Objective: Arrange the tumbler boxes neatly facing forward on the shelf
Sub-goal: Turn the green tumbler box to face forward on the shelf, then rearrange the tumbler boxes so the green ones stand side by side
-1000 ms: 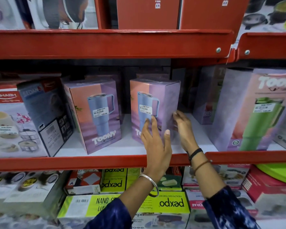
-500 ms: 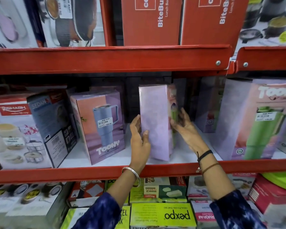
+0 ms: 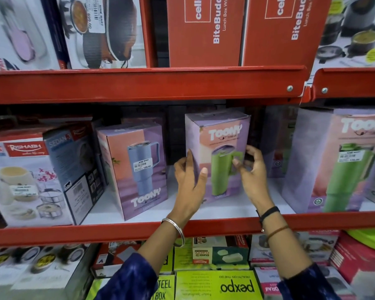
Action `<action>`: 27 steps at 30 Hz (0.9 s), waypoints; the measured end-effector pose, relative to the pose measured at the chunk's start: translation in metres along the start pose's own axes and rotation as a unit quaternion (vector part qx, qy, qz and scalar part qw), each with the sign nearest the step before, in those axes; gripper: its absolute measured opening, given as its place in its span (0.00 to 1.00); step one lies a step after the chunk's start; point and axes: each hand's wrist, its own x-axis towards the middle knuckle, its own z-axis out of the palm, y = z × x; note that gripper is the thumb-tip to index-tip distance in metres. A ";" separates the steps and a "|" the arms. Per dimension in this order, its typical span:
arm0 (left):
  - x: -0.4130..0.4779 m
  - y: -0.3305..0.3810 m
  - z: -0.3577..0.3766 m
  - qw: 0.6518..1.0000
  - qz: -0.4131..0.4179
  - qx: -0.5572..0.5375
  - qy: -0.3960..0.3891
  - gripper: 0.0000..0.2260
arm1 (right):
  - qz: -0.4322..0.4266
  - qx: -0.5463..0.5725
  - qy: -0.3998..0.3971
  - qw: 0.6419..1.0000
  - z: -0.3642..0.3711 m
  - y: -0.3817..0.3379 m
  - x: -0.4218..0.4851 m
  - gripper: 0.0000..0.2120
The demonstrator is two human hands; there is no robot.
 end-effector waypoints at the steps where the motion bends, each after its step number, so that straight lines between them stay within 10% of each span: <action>1: 0.002 -0.003 -0.002 1.000 -0.016 -0.012 -0.005 0.27 | -0.005 -0.013 0.004 1.000 0.001 0.000 -0.002 0.20; 19: -0.010 -0.017 -0.024 0.999 0.002 0.008 0.054 0.26 | 0.042 -0.071 0.046 0.996 0.014 0.008 -0.040 0.16; 27: -0.062 -0.025 -0.065 0.971 0.103 -0.088 0.198 0.23 | -0.128 -0.126 0.007 0.984 0.070 -0.032 -0.097 0.23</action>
